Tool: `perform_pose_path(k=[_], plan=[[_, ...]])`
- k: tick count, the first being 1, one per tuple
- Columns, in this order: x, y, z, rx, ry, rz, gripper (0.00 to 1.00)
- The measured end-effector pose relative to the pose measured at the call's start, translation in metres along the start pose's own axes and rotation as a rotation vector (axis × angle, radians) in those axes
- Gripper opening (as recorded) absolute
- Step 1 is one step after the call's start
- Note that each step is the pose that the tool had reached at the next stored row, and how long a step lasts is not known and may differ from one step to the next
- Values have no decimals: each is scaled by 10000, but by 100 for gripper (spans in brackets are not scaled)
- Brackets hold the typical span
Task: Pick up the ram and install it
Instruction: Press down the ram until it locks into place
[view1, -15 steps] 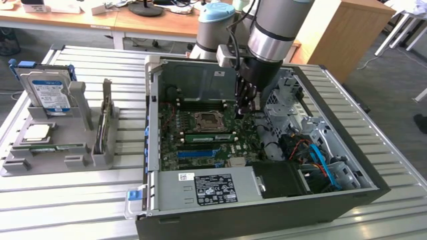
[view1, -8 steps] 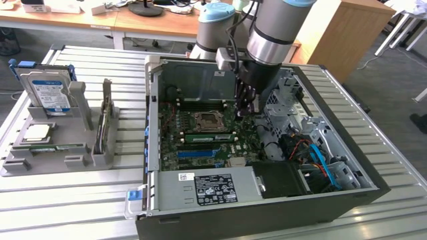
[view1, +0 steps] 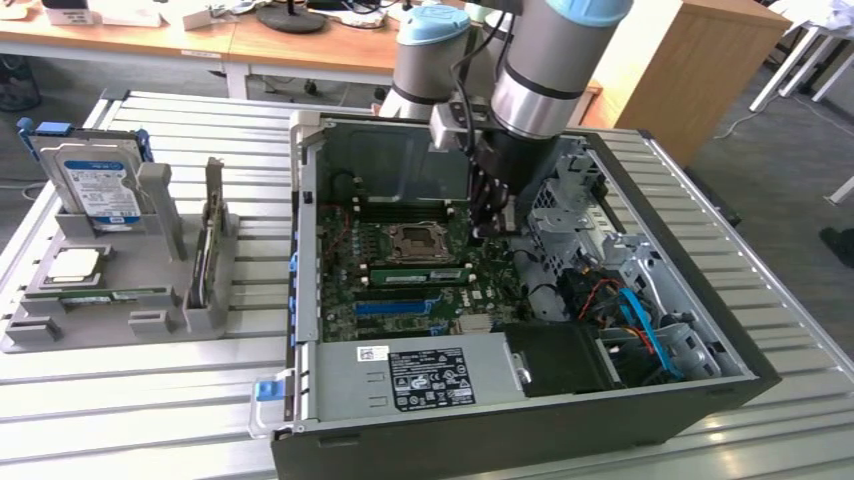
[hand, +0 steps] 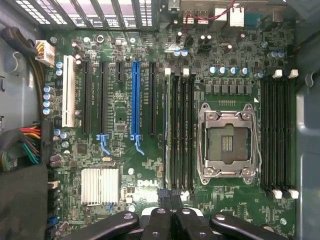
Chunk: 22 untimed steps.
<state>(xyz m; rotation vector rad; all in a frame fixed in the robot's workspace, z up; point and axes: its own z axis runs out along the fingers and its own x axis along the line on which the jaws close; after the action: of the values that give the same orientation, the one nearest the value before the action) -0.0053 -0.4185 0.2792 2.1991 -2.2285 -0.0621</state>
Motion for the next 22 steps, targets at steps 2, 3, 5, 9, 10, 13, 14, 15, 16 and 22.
perform_pose_path(k=[2,3,5,9,10,13,14,15,16,22], plan=[[1,-1,23,0,0,1,11],[1,-1,34,0,0,1,11],[2,-2,55,0,-1,1,11],[3,-3,97,0,0,0,11],[3,-4,107,0,-1,0,11],[4,-5,134,0,0,0,11],[5,-5,142,0,0,0,11],[5,-5,149,0,0,0,11],[5,-5,150,0,2,0,11],[5,-15,151,0,1,-2,11]])
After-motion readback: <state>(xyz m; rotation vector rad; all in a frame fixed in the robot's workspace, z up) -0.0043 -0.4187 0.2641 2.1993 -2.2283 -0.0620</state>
